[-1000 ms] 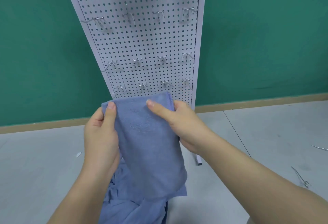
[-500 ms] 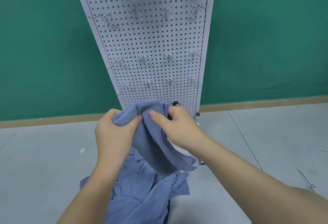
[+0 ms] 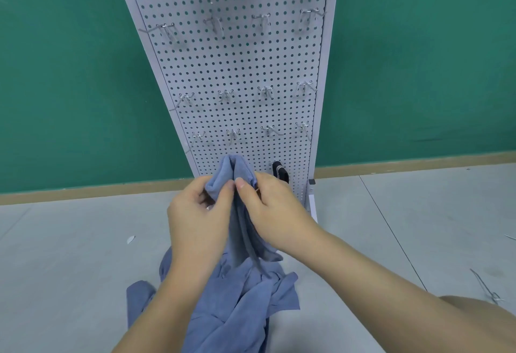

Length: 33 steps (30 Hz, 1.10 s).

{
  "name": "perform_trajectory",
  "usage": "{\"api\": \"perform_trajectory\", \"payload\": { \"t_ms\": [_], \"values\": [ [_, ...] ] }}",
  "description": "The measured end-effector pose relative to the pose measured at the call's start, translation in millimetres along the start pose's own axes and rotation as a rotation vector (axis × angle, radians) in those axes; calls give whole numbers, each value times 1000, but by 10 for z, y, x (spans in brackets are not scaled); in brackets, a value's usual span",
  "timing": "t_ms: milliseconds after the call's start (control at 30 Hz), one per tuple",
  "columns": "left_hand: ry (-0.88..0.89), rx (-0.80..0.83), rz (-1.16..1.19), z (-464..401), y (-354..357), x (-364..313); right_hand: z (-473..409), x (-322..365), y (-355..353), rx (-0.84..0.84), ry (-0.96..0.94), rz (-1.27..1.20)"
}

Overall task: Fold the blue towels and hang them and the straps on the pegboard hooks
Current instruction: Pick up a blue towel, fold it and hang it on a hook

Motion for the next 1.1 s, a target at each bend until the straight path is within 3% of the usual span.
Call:
{"api": "perform_trajectory", "payload": {
  "t_ms": [200,533,767,867,967,1100],
  "values": [
    [60,31,193,88,81,-177,11,58,-123,-59,-5,76],
    [123,136,176,106,113,-253,33,47,-233,-93,-66,54],
    [81,7,256,72,84,-248,116,102,-235,-22,-149,118],
    [73,45,213,32,84,-210,83,75,-249,-97,-195,37],
    [33,105,215,-39,82,-105,49,78,-301,-59,-163,-171],
    [-114,327,426,-111,81,14,42,155,-407,26,-122,-384]
  ]
}}
Point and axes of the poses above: each hand's wrist, its own z-axis away from the middle knuckle, its own y-axis out of the palm, x = y × z, the point moved 4 cm from there along -z, towards the middle knuckle, and after that the axes turned 13 degrees about y, right-handed, at the moved point
